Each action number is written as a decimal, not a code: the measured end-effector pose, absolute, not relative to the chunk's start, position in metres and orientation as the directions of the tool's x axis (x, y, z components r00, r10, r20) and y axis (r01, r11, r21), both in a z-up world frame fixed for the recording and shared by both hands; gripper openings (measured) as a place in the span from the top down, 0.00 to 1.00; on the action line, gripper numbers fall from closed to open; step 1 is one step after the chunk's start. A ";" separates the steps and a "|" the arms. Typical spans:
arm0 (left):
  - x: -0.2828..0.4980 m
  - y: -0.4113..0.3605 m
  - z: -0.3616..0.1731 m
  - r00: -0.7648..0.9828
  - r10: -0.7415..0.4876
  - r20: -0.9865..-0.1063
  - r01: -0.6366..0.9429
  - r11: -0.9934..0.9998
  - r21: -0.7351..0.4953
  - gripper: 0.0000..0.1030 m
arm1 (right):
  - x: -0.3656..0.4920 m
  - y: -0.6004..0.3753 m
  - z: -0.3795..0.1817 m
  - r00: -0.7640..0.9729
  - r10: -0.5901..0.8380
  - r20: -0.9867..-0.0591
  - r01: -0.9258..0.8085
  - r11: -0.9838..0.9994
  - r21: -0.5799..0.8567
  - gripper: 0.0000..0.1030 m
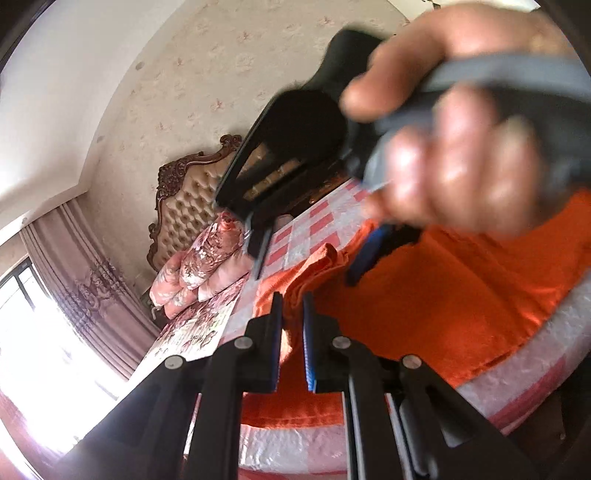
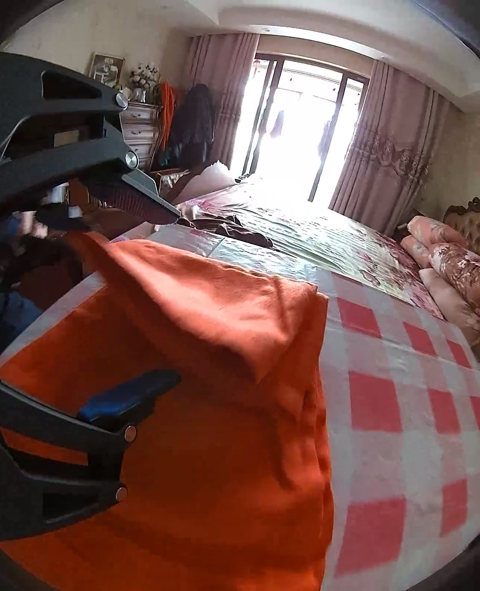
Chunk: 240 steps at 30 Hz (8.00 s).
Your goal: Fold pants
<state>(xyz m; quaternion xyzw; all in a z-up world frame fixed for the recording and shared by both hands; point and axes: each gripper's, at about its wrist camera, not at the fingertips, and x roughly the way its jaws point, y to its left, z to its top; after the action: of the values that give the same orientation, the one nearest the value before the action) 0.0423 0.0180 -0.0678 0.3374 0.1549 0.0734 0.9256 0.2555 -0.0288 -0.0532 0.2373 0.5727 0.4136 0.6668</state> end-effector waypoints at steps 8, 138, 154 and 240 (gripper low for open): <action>0.034 -0.011 -0.082 0.952 0.155 -0.265 0.070 0.730 0.679 0.90 | 0.262 -0.049 -0.030 0.333 0.673 -0.660 -0.352 0.739 0.575 0.80; 0.071 0.030 -0.087 0.738 -0.009 -0.675 0.094 0.992 0.090 0.86 | 0.131 -0.156 -0.072 0.640 0.204 -0.740 -0.248 0.967 0.051 0.91; 0.046 0.064 -0.087 0.779 0.275 -0.563 0.026 0.883 0.468 0.33 | 0.131 -0.162 -0.072 0.637 0.181 -0.749 -0.238 0.971 0.032 0.73; 0.321 0.108 -0.043 0.057 -0.567 -0.822 0.449 0.750 -0.486 0.85 | 0.250 -0.159 -0.056 0.419 0.562 -0.713 -0.557 0.780 0.287 0.22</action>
<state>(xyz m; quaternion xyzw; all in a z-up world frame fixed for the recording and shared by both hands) 0.3206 0.1081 -0.0426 -0.0496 0.5908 -0.3502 0.7252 0.2498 -0.1592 -0.0561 0.0028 0.4246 0.3320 0.8423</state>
